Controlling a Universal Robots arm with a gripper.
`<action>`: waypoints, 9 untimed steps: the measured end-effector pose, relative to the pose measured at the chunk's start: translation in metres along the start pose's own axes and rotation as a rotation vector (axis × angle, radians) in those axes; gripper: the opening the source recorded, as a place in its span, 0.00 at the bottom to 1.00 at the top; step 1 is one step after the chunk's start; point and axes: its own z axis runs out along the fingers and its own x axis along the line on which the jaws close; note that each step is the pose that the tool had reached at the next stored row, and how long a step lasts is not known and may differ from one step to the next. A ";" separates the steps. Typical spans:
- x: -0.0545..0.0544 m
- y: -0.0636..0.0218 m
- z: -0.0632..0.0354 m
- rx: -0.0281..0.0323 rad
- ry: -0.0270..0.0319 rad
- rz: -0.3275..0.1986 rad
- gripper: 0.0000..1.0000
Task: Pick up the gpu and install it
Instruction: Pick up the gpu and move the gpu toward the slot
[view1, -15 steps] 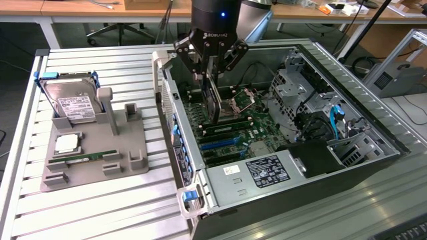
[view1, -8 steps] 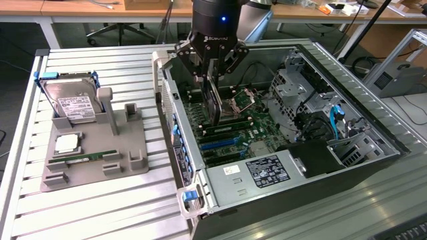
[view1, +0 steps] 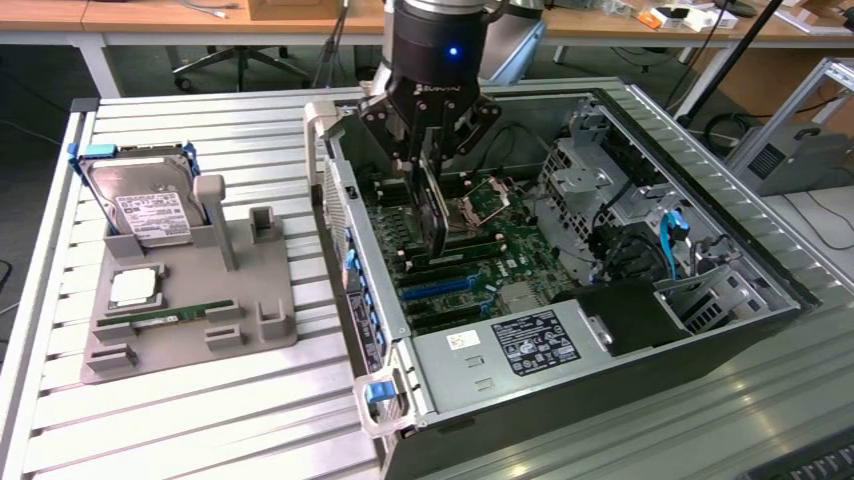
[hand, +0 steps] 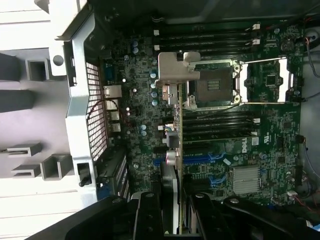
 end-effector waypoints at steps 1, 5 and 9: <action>-0.002 0.0001 0.0003 0.0002 0.0000 0.000 0.27; -0.008 0.0008 0.0016 0.0006 0.0001 0.000 0.27; -0.016 0.0015 0.0037 0.0014 -0.0001 0.000 0.27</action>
